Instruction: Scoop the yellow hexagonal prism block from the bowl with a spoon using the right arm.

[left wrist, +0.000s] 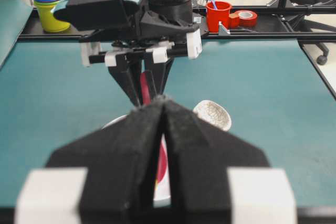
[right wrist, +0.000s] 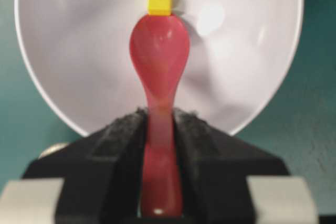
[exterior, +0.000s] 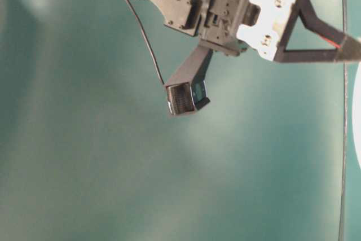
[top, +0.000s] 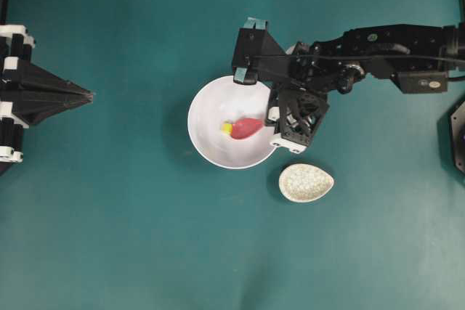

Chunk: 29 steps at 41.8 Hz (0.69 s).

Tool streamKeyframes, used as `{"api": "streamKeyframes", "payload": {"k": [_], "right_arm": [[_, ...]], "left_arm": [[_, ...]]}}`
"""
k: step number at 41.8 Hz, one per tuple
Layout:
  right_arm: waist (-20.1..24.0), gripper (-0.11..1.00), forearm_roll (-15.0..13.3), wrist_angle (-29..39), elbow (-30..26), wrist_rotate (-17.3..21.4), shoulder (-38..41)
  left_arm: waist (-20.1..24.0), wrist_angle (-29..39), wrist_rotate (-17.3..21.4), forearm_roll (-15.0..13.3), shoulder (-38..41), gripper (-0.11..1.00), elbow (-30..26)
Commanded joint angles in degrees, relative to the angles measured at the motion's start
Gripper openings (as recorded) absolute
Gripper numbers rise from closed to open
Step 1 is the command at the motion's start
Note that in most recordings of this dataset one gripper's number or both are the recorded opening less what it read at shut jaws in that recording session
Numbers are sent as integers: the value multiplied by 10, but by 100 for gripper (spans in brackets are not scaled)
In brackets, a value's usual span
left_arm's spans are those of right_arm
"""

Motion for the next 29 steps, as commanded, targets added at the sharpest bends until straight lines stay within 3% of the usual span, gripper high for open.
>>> {"api": "streamKeyframes", "payload": {"k": [1,14,29], "right_arm": [[2,23,-4,-22,-13,-1,-5],[2,23,-9,-96,-11,-2,3],[2,23,-12,-106,-11,-2,-1]], "left_arm": [[0,-5,-1,1,3,1,-11],[0,-5,-4,1,2,1,-11],[0,-5,-4,2,2,1,-11]]}}
